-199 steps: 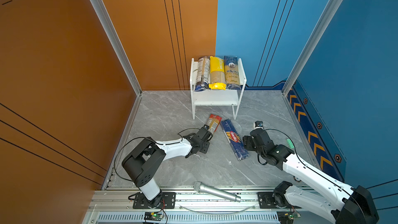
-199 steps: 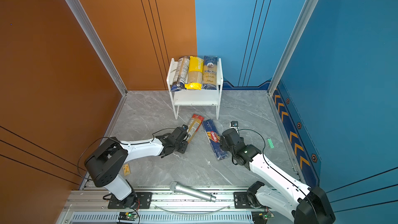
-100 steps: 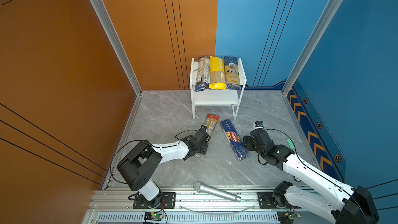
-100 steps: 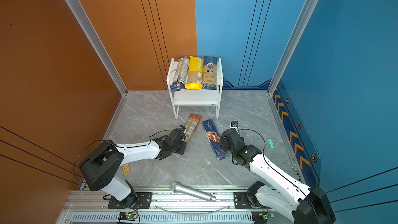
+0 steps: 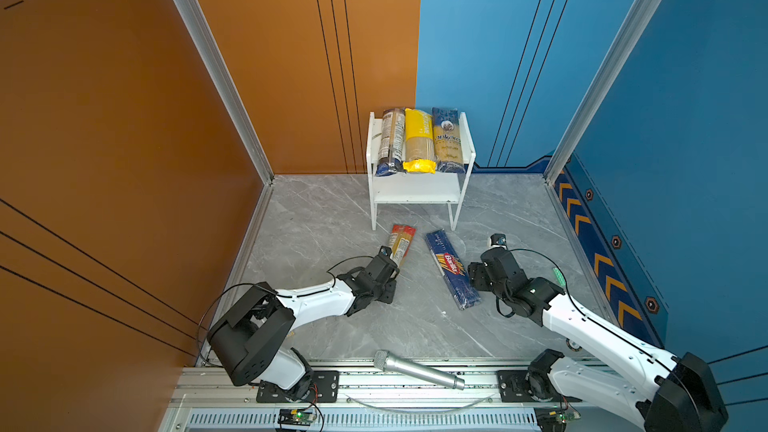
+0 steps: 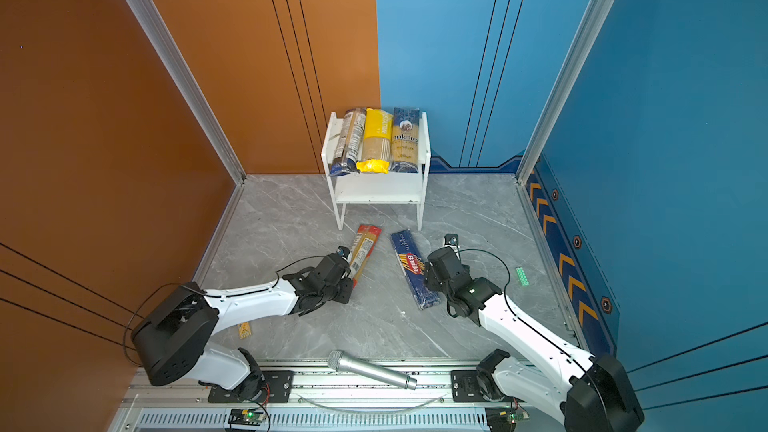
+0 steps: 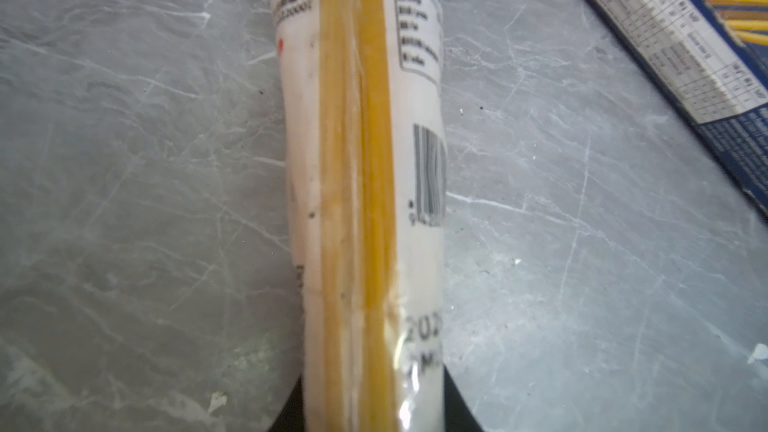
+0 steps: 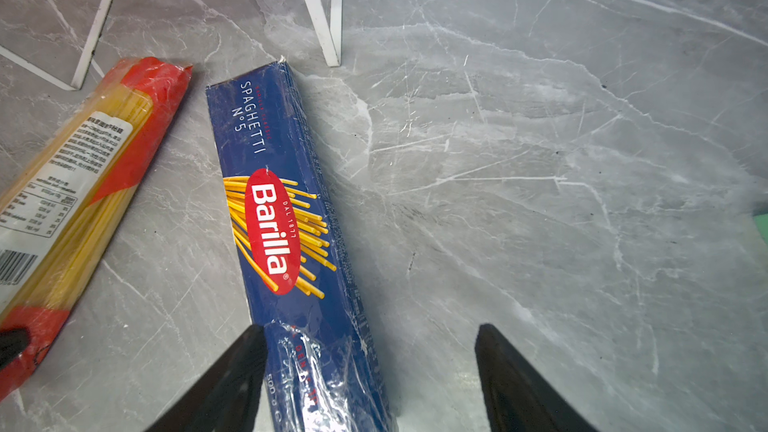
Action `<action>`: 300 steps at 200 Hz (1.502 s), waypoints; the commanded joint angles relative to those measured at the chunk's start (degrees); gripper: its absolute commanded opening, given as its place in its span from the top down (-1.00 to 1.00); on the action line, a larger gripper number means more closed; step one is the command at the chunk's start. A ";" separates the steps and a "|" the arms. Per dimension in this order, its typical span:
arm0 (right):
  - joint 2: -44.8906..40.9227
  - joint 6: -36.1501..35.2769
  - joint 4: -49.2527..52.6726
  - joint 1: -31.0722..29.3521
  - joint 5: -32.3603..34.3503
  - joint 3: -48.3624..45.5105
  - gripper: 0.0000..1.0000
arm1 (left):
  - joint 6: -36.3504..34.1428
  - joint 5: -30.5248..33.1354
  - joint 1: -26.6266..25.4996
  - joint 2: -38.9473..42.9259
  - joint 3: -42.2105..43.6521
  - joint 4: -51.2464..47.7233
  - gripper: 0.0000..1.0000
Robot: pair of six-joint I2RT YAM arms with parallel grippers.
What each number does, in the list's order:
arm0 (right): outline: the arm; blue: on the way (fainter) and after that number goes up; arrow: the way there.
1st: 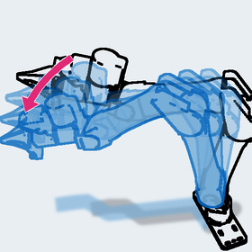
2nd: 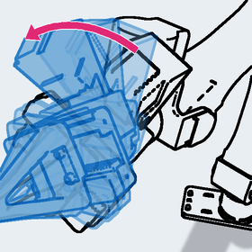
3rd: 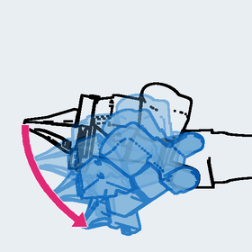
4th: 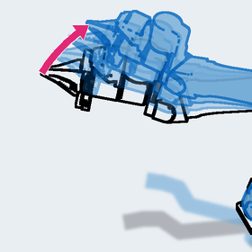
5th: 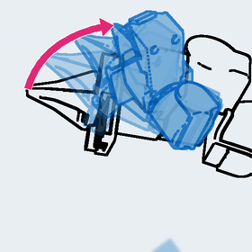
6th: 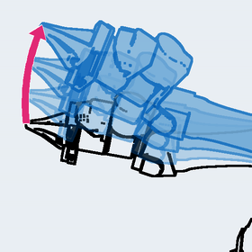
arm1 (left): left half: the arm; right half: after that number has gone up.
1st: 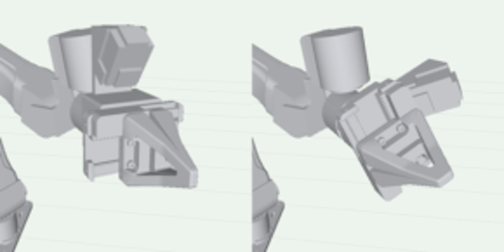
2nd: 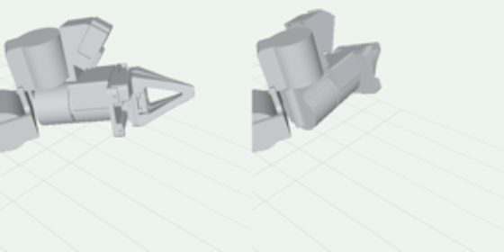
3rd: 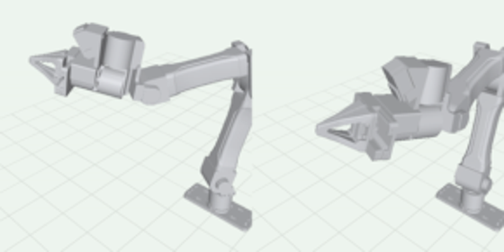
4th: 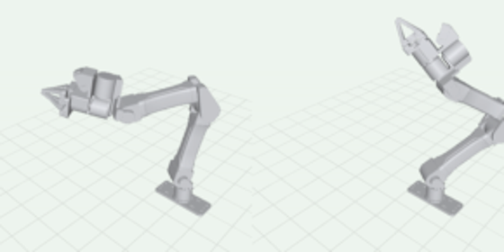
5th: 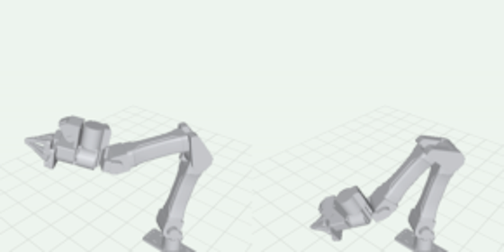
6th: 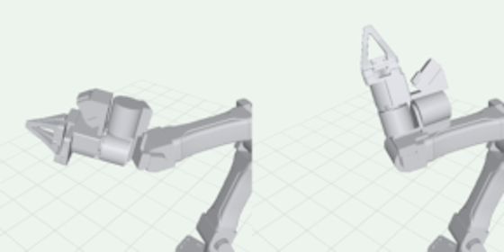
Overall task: Place and organize the pasta boxes and bags onto the shelf
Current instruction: 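Lift the red-ended bag upright with the left gripper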
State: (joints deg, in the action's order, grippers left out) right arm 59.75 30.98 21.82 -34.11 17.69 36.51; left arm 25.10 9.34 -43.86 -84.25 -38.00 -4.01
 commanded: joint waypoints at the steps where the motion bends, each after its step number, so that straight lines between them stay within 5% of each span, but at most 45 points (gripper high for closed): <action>1: 0.87 0.88 -1.12 0.21 -0.82 0.93 -0.54 | 0.54 0.31 -0.97 3.78 0.85 3.11 1.00; 300: 1.25 1.49 -1.52 0.12 -0.66 0.01 -0.53 | 6.60 8.95 -5.47 20.15 -2.72 -4.41 1.00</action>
State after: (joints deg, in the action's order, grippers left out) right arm 61.21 31.59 20.91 -34.11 16.67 36.51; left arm 29.93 12.73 -48.16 -67.00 -35.48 -11.66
